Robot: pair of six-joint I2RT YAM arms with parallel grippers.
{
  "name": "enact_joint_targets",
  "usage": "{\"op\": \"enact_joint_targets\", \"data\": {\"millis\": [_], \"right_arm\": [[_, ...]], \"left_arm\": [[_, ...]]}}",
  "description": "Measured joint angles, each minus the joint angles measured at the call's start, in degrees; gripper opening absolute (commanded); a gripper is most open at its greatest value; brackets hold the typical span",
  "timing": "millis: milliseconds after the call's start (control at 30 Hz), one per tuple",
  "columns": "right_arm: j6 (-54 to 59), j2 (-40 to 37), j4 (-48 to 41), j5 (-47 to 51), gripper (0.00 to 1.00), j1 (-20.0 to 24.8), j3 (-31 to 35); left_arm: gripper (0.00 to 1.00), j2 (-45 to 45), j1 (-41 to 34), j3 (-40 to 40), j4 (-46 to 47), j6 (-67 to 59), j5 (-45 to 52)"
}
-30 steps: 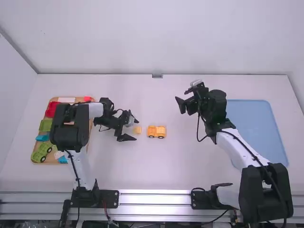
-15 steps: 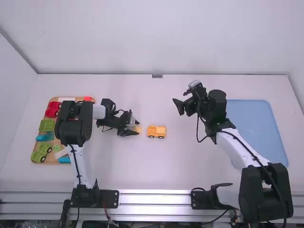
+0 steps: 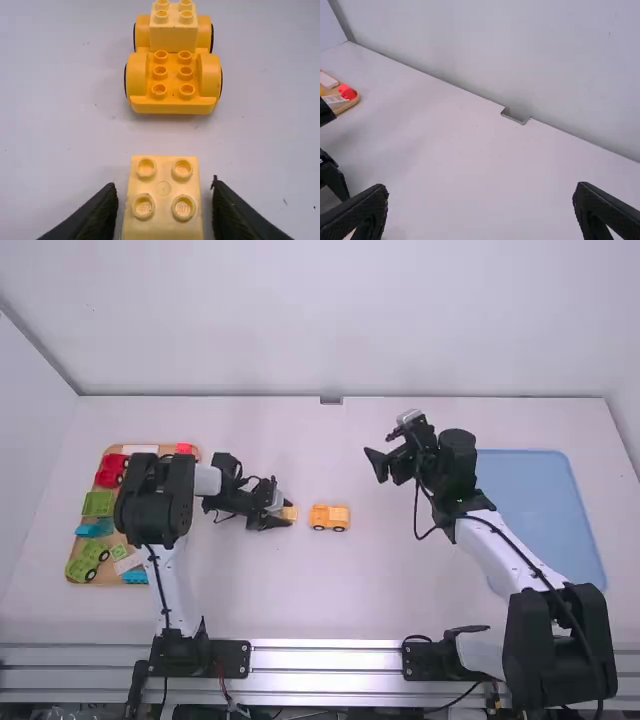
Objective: Assemble lego blocks to make yellow taxi
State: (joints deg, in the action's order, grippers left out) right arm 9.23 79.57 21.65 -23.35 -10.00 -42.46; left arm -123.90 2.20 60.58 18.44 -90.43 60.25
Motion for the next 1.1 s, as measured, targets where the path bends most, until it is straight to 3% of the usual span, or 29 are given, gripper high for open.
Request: {"op": "enact_joint_targets", "data": {"millis": [233, 433, 600, 700, 833, 933, 1100], "right_arm": [[0.0, 0.0, -1.2, 3.2, 0.99, 0.0, 0.0], [1.7, 0.0, -3.1, 2.9, 0.98, 0.0, 0.0], [5.6, 0.0, -6.8, -0.9, 0.98, 0.0, 0.0], [8.2, 0.0, -9.6, -2.1, 0.98, 0.0, 0.0], [11.6, 0.3, -10.1, -3.3, 0.98, 0.0, 0.0], [14.4, 2.6, -9.8, -5.6, 0.98, 0.0, 0.0], [24.3, 14.7, -6.7, -17.8, 0.99, 0.3, 0.0]], "left_arm": [[0.57, 0.0, 1.6, 0.0, 1.4, 0.0, 0.2], [0.53, 0.0, 0.8, 0.0, -0.8, 0.0, -0.1], [0.34, 0.0, 0.5, 0.0, -1.6, 0.2, -0.2], [0.35, 0.0, 0.5, 0.0, -1.6, 0.4, 0.0], [0.26, 0.0, 0.5, 0.0, -1.8, 0.9, 0.2], [0.22, 0.0, 0.5, 0.2, -0.4, 2.7, 0.3], [0.22, 3.8, 0.4, 0.8, 8.5, 3.8, -1.8]]}}
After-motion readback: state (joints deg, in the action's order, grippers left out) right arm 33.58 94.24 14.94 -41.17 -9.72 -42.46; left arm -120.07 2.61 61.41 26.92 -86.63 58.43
